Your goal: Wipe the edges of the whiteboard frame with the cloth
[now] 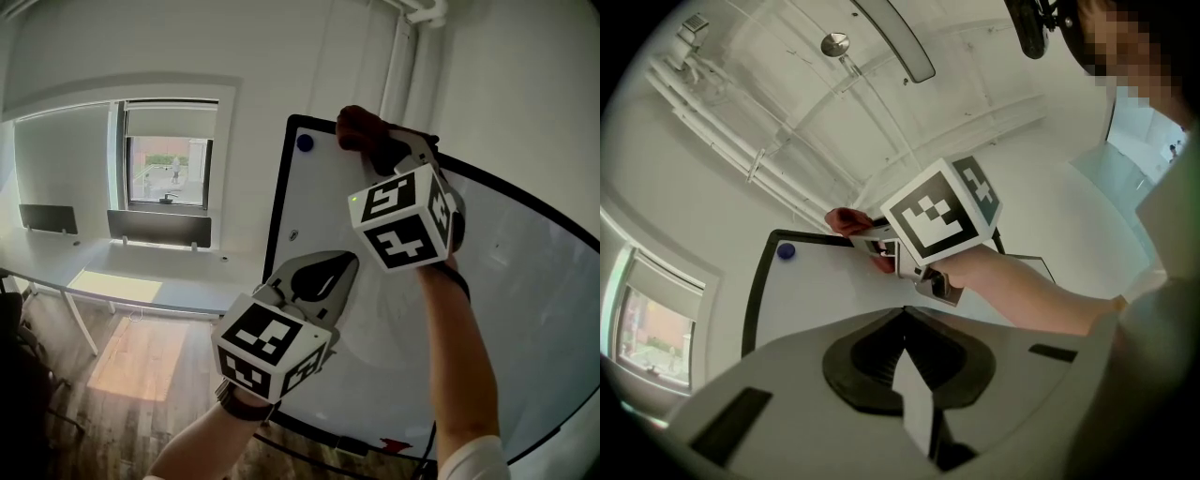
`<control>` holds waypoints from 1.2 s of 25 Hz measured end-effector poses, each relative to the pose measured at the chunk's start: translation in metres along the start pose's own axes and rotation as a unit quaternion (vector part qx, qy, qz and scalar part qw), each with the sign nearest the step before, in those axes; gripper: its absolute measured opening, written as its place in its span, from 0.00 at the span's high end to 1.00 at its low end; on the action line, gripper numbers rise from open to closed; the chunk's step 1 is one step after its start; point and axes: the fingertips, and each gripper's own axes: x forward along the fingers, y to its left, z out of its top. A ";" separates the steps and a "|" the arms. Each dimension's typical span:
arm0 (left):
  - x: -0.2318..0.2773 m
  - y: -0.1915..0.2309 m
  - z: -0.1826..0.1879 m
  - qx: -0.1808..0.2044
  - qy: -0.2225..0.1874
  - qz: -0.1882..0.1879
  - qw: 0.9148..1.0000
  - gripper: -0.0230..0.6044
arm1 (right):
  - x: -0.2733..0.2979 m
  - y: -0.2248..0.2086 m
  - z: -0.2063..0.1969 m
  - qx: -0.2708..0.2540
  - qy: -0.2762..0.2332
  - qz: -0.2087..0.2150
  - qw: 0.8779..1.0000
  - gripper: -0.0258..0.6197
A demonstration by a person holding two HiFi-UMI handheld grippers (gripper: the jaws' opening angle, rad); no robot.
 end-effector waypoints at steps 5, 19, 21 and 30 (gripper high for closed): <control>-0.004 0.002 -0.008 -0.002 0.008 0.005 1.000 0.95 | -0.016 0.002 0.012 0.043 -0.058 0.005 0.997 0.87; -0.017 -0.017 -0.071 -0.028 0.057 0.006 0.998 0.95 | -0.127 0.021 0.003 0.207 -0.175 0.120 0.955 0.87; -0.022 -0.023 -0.085 -0.030 0.068 0.005 0.997 0.95 | -0.143 0.028 -0.011 0.233 -0.178 0.135 0.946 0.87; -0.037 -0.070 -0.128 -0.015 0.107 -0.006 0.994 0.95 | -0.202 0.063 -0.093 0.349 -0.152 0.184 0.906 0.87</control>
